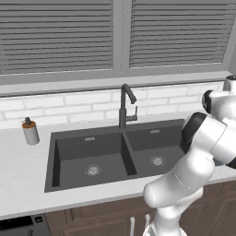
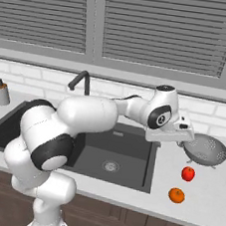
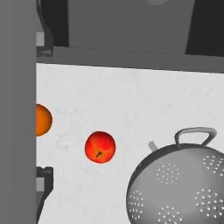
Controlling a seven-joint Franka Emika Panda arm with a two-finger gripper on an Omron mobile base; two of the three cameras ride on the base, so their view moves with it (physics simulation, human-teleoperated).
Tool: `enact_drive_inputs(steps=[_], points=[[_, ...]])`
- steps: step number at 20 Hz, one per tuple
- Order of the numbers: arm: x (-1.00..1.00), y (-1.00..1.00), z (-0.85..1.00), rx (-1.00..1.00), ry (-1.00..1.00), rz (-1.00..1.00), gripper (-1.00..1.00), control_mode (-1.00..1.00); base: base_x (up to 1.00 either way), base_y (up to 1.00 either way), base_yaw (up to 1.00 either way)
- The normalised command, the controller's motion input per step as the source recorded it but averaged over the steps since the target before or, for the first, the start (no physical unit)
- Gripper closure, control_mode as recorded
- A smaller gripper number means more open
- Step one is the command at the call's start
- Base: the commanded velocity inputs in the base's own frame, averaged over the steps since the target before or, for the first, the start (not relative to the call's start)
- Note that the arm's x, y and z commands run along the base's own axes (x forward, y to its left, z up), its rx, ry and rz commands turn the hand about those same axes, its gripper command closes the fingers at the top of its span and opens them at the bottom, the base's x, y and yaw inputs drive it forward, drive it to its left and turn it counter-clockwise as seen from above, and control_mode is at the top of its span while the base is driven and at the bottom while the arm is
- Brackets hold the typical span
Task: Put the colander in the sink, put the apple, orange in the colander, and turn on the sink faucet and pour water over the colander.
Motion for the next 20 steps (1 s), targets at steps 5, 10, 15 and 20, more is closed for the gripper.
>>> enact_drive_inputs(steps=[5, 10, 15, 20], points=[[0.17, -0.15, -0.11, -0.01, 0.0, 0.1, -1.0, -1.0, 0.0, 0.0, 0.0], [0.26, -0.04, -0.13, 0.0, 0.0, 0.14, -1.0, -1.0, 0.0, 0.0, 0.0], [0.31, -0.17, -0.08, 0.0, 0.0, 0.11, -1.0, -1.0, 0.0, 0.0, 0.0], [0.23, -0.24, -0.05, 0.0, 0.0, 0.06, -1.0, -1.0, 0.0, 0.0, 0.0]])
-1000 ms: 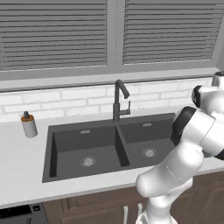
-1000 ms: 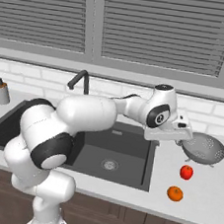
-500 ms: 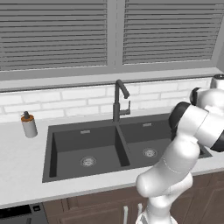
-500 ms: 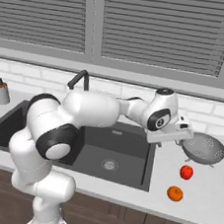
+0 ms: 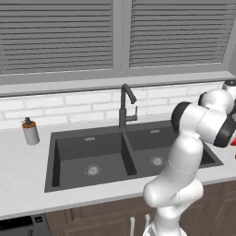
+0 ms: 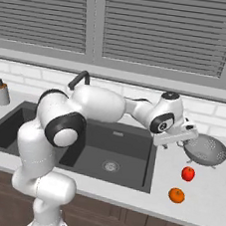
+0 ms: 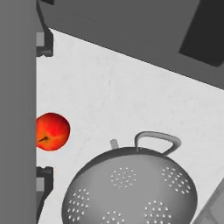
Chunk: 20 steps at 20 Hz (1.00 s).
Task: Put the colander in the sink, put the apple, orange in the colander, and turn on the sink faucet and pour water over the colander.
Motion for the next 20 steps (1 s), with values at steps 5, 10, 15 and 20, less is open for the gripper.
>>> enact_drive_inputs(steps=[5, 10, 15, 20], points=[[0.24, -0.26, -0.08, 0.0, 0.0, 0.04, -1.0, -1.0, 0.0, 0.0, 0.0], [0.21, -0.28, -0.13, 0.0, 0.0, 0.05, -1.0, -1.0, 0.0, 0.0, 0.0], [0.13, -0.3, -0.19, 0.0, 0.0, 0.06, -1.0, -1.0, 0.0, 0.0, 0.0], [0.1, -0.2, -0.18, 0.0, 0.01, 0.07, -1.0, -1.0, 0.0, 0.0, 0.0]])
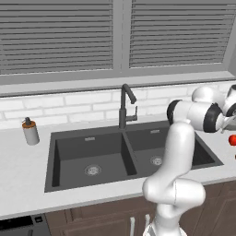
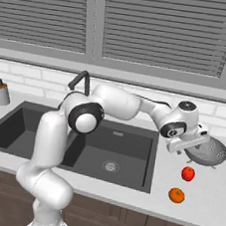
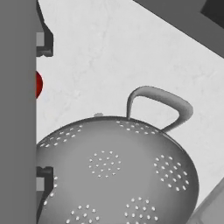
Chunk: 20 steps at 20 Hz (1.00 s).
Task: Put the colander in the sink, put the apple, orange in the colander, and turn on the sink faucet and pour water over the colander.
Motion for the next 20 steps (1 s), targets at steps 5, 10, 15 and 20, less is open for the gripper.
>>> enact_drive_inputs(steps=[5, 10, 15, 20], points=[[0.15, -0.02, -0.18, 0.0, 0.0, 0.07, -1.0, -1.0, 0.0, 0.0, 0.0], [0.22, 0.0, -0.17, 0.01, 0.0, 0.09, -1.0, -1.0, 0.0, 0.0, 0.0], [0.3, 0.0, -0.18, 0.0, 0.0, 0.06, -1.0, -1.0, 0.0, 0.0, 0.0], [0.37, -0.01, -0.2, 0.0, 0.03, 0.02, -1.0, -1.0, 0.0, 0.0, 0.0]])
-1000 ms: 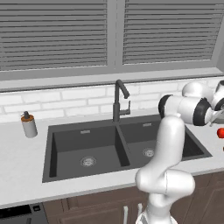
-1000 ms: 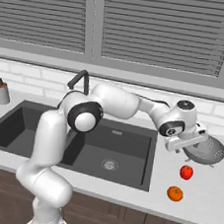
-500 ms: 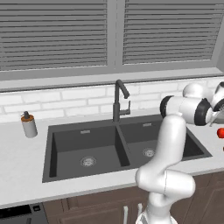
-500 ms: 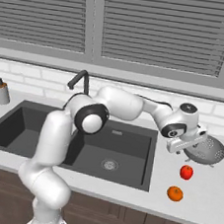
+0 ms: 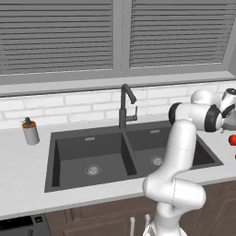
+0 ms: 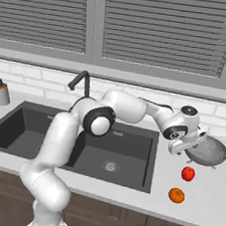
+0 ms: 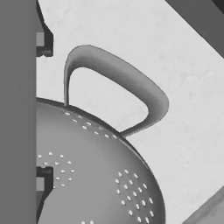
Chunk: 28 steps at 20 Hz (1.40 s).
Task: Put the colander in the sink, put the apple, orange in the colander, and turn on the sink faucet and pour water over the colander.
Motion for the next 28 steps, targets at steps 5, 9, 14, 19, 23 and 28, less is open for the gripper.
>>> enact_drive_inputs(steps=[5, 9, 14, 19, 23, 28], points=[[0.43, -0.1, -0.24, 0.0, 0.1, 0.01, -1.0, -1.0, 0.0, 0.0, 0.0], [0.1, -0.16, -0.21, 0.0, 0.11, 0.0, -1.0, -1.0, 0.0, 0.0, 0.0], [-0.08, 0.0, -0.07, 0.05, 0.1, 0.0, 1.0, -1.0, 0.0, 0.0, 0.0], [-0.51, 0.11, 0.03, 0.09, -0.01, 0.03, 1.0, -1.0, 0.0, 0.0, 0.0], [-0.62, 0.71, 0.07, 0.06, -0.12, 0.09, 1.0, -1.0, 0.0, 0.0, 0.0], [-0.52, 1.0, 0.13, 0.0, -0.19, 0.06, 1.0, -1.0, 0.0, 0.0, 0.0]])
